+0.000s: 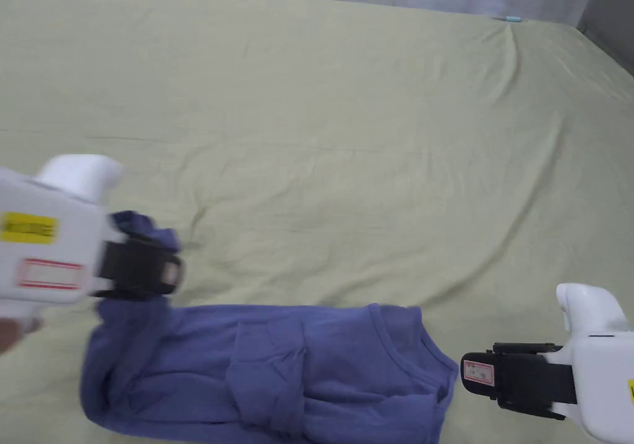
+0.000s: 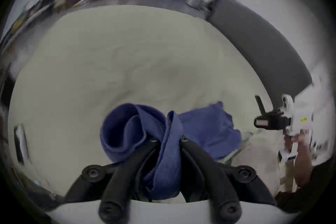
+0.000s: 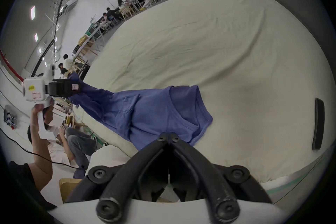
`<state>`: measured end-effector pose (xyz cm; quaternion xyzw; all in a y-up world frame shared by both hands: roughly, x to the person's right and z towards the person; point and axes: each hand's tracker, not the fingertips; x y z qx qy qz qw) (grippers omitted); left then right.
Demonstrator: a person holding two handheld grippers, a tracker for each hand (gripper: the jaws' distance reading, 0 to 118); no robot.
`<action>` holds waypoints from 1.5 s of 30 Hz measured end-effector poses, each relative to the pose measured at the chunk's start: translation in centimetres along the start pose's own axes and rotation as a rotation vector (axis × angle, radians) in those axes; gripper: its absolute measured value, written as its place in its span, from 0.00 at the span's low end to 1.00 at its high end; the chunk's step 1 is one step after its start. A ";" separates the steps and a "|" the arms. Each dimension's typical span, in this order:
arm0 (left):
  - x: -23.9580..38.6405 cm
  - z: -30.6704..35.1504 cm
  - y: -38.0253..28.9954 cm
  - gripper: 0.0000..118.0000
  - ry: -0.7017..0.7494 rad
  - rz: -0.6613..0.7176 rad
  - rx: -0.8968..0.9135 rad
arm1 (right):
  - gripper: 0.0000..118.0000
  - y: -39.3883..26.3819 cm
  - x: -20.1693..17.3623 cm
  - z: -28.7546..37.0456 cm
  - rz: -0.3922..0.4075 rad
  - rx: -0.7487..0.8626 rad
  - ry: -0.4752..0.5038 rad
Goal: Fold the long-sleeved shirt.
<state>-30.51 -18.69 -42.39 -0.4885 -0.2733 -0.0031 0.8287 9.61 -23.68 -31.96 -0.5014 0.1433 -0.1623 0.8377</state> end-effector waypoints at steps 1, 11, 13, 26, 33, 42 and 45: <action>2.2 -1.5 0.7 0.03 -0.021 -0.031 -0.009 | 0.00 -0.1 0.2 0.2 0.000 0.003 -0.004; 13.8 -18.4 1.1 0.03 -0.074 -0.054 -0.225 | 0.00 -1.3 3.3 1.9 -0.056 0.017 -0.056; 15.3 -19.9 0.6 0.03 -0.059 -0.060 -0.230 | 0.00 -1.2 4.0 2.0 -0.063 0.013 -0.064; 15.9 -17.6 0.6 0.89 -0.326 0.187 -0.170 | 0.00 -1.7 5.8 1.8 -0.118 0.013 -0.036; 11.3 -7.7 2.2 0.00 0.079 0.135 0.140 | 0.00 -1.6 6.7 2.5 -0.158 0.083 0.013; 10.4 -13.3 -2.8 0.00 0.089 0.075 -0.091 | 0.00 -2.0 5.9 1.5 -0.144 0.058 0.014; 12.9 -16.9 -3.8 0.00 0.008 0.025 -0.191 | 0.00 -2.2 5.9 1.2 -0.142 0.042 -0.002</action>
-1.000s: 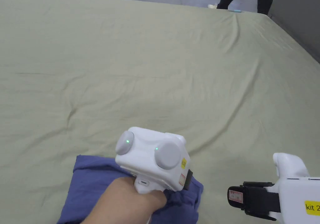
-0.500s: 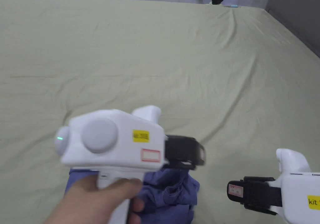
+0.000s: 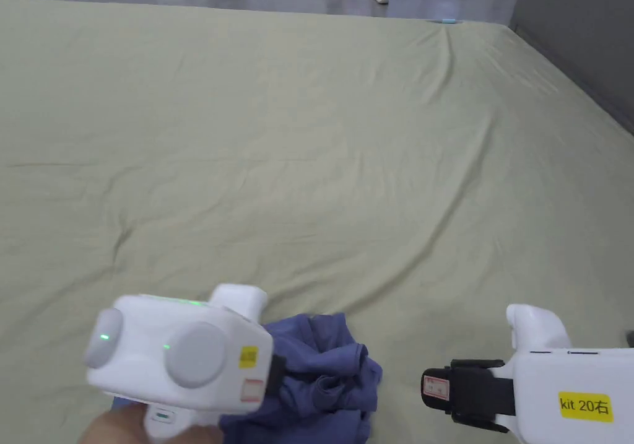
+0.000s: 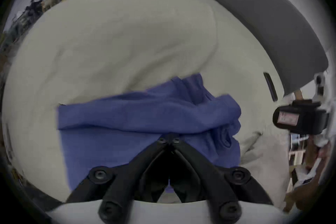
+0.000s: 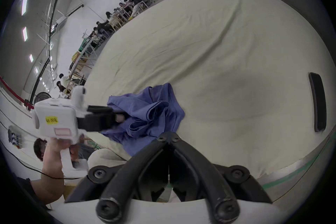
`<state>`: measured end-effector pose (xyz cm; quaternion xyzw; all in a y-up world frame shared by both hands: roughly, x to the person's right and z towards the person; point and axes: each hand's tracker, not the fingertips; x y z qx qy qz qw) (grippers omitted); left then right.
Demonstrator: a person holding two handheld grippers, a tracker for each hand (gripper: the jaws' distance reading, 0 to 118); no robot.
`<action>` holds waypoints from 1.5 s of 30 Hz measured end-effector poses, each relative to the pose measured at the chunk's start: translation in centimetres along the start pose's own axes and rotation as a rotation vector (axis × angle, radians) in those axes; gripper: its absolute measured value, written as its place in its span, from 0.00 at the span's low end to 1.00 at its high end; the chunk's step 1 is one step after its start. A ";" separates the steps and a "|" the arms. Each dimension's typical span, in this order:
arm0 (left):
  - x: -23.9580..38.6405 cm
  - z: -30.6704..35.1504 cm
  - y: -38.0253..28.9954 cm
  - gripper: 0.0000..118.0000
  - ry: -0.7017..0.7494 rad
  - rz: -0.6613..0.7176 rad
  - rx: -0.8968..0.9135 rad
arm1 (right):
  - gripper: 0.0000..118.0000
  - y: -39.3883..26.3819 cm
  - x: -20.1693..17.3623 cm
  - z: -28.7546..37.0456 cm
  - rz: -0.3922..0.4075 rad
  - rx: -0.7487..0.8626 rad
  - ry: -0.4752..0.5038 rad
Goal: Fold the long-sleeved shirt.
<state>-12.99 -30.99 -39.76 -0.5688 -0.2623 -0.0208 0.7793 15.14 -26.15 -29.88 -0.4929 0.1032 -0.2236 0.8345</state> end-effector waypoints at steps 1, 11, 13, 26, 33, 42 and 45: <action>0.9 -1.0 -0.3 0.00 -0.014 -0.014 -0.018 | 0.00 0.0 0.0 0.0 0.003 -0.002 -0.005; 8.2 -3.6 -0.2 0.00 0.044 -0.173 -0.005 | 0.00 0.7 0.4 1.1 -0.034 0.047 -0.047; 8.4 -3.4 -0.3 0.00 0.047 -0.169 0.000 | 0.00 1.1 0.5 1.7 -0.048 0.064 -0.057; -2.7 14.2 0.9 0.00 -0.183 0.062 0.263 | 0.00 5.6 -7.2 1.0 0.079 0.127 0.071; -11.1 12.7 -3.2 0.00 -0.006 0.226 0.168 | 0.00 3.2 -7.8 -9.2 0.032 -0.117 0.062; -13.6 10.1 -5.4 0.00 -0.020 0.290 0.110 | 0.00 0.7 -4.2 -13.1 0.052 -0.212 -0.087; -13.9 9.5 -5.3 0.00 -0.051 0.310 0.105 | 0.00 0.7 -3.8 -13.4 0.048 -0.209 -0.077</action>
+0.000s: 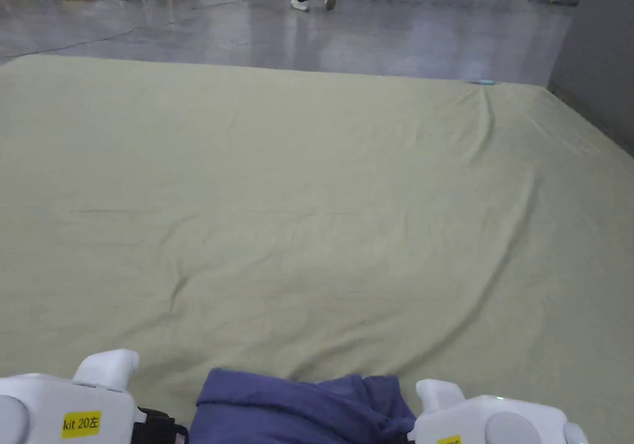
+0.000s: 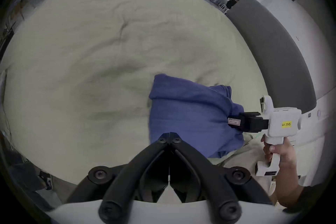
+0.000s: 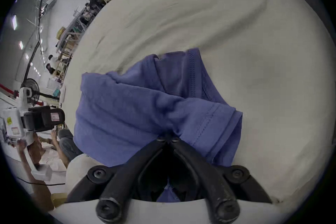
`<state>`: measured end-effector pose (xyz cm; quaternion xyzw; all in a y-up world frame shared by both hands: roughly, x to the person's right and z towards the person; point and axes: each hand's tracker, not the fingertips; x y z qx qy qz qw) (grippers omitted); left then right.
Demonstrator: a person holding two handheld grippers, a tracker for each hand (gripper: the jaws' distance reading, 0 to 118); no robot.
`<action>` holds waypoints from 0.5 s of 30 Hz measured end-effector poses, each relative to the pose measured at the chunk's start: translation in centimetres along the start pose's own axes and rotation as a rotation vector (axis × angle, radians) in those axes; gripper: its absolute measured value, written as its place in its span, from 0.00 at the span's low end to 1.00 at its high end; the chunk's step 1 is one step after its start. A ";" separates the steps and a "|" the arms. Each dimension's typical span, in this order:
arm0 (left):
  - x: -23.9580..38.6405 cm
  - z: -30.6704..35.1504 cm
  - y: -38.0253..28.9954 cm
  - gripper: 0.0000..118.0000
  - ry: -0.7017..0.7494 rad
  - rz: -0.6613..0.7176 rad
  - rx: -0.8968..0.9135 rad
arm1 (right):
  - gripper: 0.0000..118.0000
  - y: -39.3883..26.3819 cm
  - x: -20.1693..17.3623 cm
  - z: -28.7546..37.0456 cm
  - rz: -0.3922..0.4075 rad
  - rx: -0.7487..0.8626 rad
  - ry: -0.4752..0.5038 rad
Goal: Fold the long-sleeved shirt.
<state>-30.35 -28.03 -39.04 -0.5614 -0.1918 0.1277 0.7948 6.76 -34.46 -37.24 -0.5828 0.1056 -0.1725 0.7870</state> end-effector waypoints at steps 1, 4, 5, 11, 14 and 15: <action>-0.1 -0.2 0.0 0.00 -0.015 0.008 0.001 | 0.00 -0.1 0.1 -0.1 -0.007 0.002 0.006; -0.6 -1.0 0.4 0.25 -0.058 0.051 -0.002 | 0.00 -0.2 0.6 -0.2 -0.024 0.008 0.028; -0.8 -1.3 0.6 0.65 -0.061 0.073 0.018 | 0.00 -0.3 0.7 -0.1 -0.027 0.011 0.035; -1.9 -3.4 2.1 0.97 -0.109 0.166 -0.020 | 0.00 -0.3 1.5 -0.3 -0.070 0.014 0.082; -2.8 -7.0 2.1 0.97 -0.095 0.156 -0.103 | 0.00 -0.2 1.5 -0.3 -0.077 0.013 0.090; -2.7 -7.8 2.1 0.96 -0.129 0.157 -0.134 | 0.00 -0.2 1.6 -0.3 -0.078 0.012 0.093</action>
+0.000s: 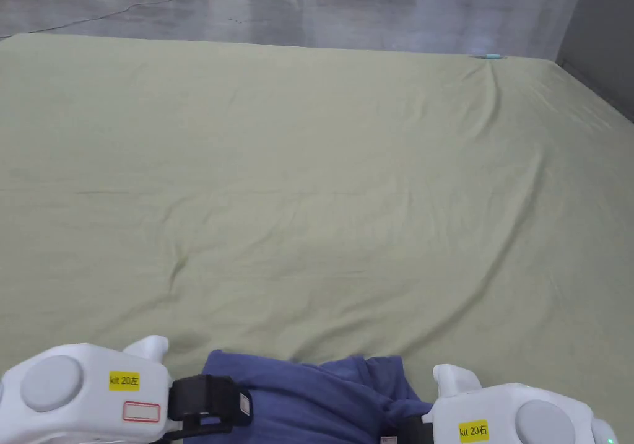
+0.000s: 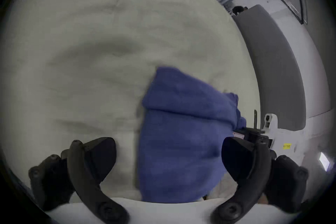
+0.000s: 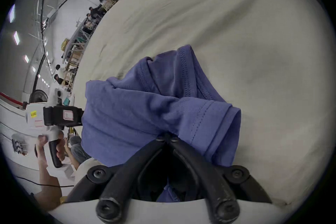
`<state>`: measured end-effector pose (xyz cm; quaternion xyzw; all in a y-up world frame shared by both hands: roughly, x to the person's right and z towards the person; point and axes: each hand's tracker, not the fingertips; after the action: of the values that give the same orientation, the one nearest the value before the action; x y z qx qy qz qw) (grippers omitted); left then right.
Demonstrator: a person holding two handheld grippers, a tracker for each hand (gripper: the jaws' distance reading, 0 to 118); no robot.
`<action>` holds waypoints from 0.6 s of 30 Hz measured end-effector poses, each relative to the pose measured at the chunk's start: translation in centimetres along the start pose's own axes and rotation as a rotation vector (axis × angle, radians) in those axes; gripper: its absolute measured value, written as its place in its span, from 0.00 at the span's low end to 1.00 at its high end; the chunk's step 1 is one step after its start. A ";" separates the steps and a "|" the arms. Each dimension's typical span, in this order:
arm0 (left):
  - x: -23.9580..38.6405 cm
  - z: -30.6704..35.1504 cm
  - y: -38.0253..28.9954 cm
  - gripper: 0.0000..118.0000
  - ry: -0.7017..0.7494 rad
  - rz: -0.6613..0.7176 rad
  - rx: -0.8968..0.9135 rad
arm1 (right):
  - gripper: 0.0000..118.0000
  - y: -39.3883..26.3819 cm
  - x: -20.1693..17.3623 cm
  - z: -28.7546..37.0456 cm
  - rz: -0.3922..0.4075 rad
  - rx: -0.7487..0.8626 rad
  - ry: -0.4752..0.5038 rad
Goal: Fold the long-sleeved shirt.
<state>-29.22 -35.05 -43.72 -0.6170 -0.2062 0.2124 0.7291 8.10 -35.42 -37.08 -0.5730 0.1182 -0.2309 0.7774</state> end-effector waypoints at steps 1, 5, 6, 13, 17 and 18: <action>0.5 -0.5 -0.1 0.97 0.006 -0.018 -0.006 | 0.00 0.0 0.1 0.0 -0.001 0.000 0.004; 2.6 -0.8 -0.5 0.94 0.081 -0.079 0.059 | 0.00 0.0 0.5 -0.1 -0.018 0.001 0.021; 3.1 -0.6 -0.6 0.84 0.095 -0.118 0.070 | 0.00 0.0 0.5 -0.1 -0.021 0.002 0.024; 5.2 -1.0 -1.8 0.07 -0.088 -0.122 0.001 | 0.00 -0.1 0.2 -0.2 -0.017 0.010 0.013; 4.6 1.2 -1.4 0.07 -0.037 -0.058 0.061 | 0.00 -0.1 -0.8 1.2 -0.060 0.010 0.001; 4.6 2.2 -1.2 0.07 -0.026 -0.067 0.092 | 0.00 -0.1 -1.4 1.8 -0.056 0.013 -0.006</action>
<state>-26.62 -30.86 -41.99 -0.5726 -0.2261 0.2050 0.7609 7.67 -33.20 -36.51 -0.5718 0.0983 -0.2516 0.7746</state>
